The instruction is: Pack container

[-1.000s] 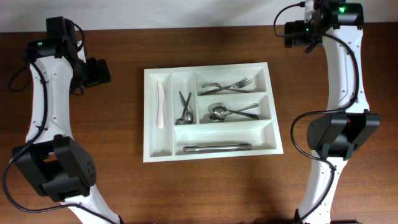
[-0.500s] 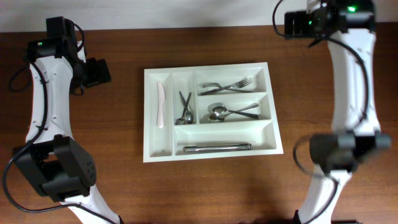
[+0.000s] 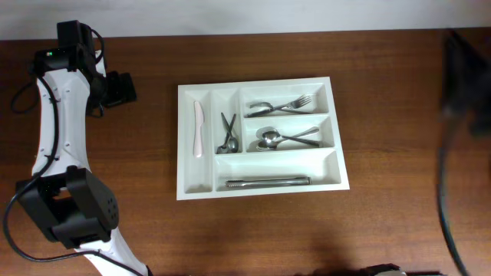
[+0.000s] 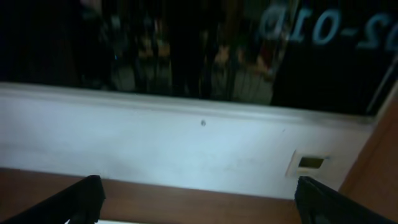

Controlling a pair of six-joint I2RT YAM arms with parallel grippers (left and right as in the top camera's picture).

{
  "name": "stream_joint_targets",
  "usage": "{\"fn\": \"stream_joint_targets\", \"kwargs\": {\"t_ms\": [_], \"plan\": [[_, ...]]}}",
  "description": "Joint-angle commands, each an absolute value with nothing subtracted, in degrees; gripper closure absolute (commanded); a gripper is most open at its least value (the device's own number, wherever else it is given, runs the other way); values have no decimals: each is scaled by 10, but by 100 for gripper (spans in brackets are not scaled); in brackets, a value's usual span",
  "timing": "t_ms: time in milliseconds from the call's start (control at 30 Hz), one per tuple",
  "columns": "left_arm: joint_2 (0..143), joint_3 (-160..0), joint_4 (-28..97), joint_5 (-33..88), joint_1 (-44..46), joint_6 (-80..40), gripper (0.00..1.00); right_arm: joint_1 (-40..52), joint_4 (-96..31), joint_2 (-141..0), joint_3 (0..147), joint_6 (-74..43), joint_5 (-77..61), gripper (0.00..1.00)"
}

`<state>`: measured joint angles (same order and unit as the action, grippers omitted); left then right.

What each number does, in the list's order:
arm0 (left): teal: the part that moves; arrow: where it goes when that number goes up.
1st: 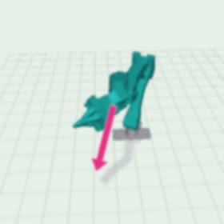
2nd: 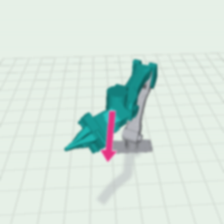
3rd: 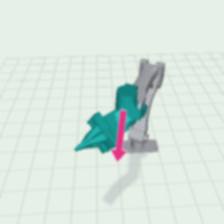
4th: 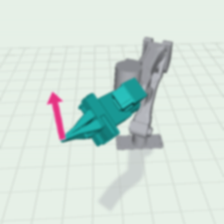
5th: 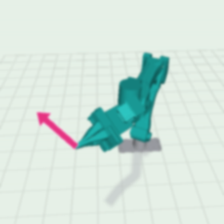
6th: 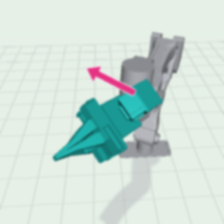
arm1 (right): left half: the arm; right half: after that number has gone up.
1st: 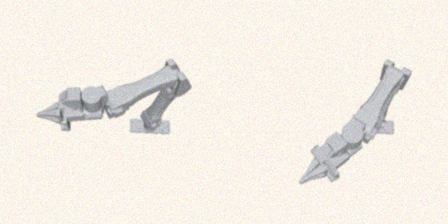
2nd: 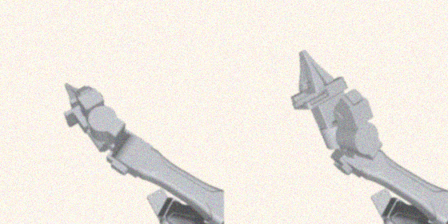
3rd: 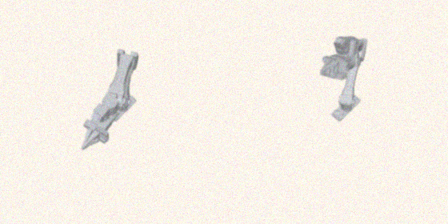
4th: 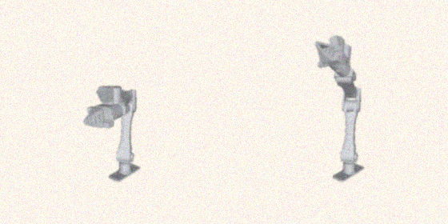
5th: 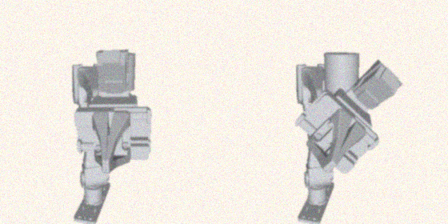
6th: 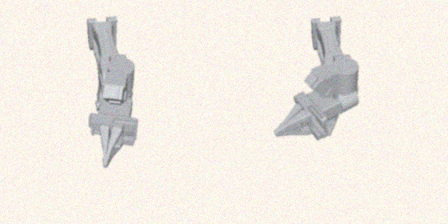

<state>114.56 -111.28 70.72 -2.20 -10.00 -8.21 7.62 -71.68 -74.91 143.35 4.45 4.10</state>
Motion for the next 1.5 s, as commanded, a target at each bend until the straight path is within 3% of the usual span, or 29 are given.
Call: {"fn": "stream_joint_targets", "kwargs": {"t_ms": [0,200,633,1000,1467], "plan": [[1128,-1124,708,-24,-100,-81,1,79,-721,-701,1370,38,48,1],[1128,-1124,708,-24,-100,-81,1,79,-685,-524,1157,53,64,1],[1128,-1124,708,-24,-100,-81,1,79,-312,-156,590,54,57,1],[1128,-1124,708,-24,-100,-81,1,78,-204,-90,318,-6,49,1],[1128,-1124,707,-24,-100,-81,1,38,-44,-2,111,-47,50,1]]}}
